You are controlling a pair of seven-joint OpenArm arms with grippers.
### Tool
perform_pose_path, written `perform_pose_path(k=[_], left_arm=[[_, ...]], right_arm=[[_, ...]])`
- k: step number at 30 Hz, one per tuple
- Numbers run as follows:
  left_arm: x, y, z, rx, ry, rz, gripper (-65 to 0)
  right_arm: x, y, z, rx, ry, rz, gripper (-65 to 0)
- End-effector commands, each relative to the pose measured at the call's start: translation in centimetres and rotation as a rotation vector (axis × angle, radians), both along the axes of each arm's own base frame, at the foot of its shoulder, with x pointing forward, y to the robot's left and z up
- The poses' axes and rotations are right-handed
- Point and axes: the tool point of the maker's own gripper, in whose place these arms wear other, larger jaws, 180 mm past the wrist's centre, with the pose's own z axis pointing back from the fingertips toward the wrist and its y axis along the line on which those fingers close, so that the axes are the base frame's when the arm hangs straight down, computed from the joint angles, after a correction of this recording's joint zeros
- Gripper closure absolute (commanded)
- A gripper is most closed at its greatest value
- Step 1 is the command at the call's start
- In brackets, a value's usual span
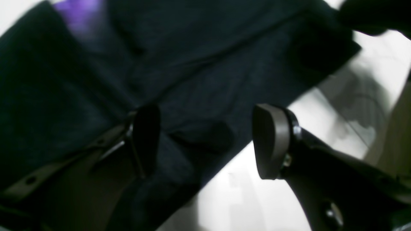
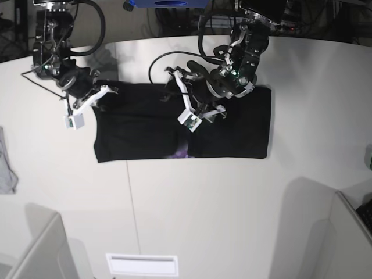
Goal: Fold the T-shirt properly
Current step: 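Grasp the strip's end with the left gripper and fold it toward the right gripper, then release the strip and reposition both grippers at the strip's ends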
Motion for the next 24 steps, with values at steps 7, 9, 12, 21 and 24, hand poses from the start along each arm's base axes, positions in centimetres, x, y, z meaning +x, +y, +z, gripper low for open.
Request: perform_pose_path(k=[7, 9, 12, 21, 24], left_arm=[[1.2, -0.6, 4.2, -0.053, -0.122, -0.003, -42.5], [0.8, 0.5, 5.0, -0.035, -0.155, -0.010, -39.7], [0.7, 3.9, 5.7, -0.006, -0.176, 0.066, -15.8], [0.4, 20.6, 3.8, 0.199, -0.134, 0.469, 0.0], [0.3, 25.5, 4.8, 0.271, -0.162, 0.555, 0.0]], right_arm=[[1.2, -2.0, 1.4, -0.007, -0.061, -0.059, 0.0], [1.6, -3.2, 2.0, -0.010, -0.079, -0.104, 0.0], [1.9, -3.9, 2.9, -0.021, -0.105, -0.119, 0.0], [5.1, -3.8, 3.3, -0.002, -0.046, -0.078, -36.2], [6.2, -4.1, 2.7, 0.014, -0.025, -0.089, -54.8]])
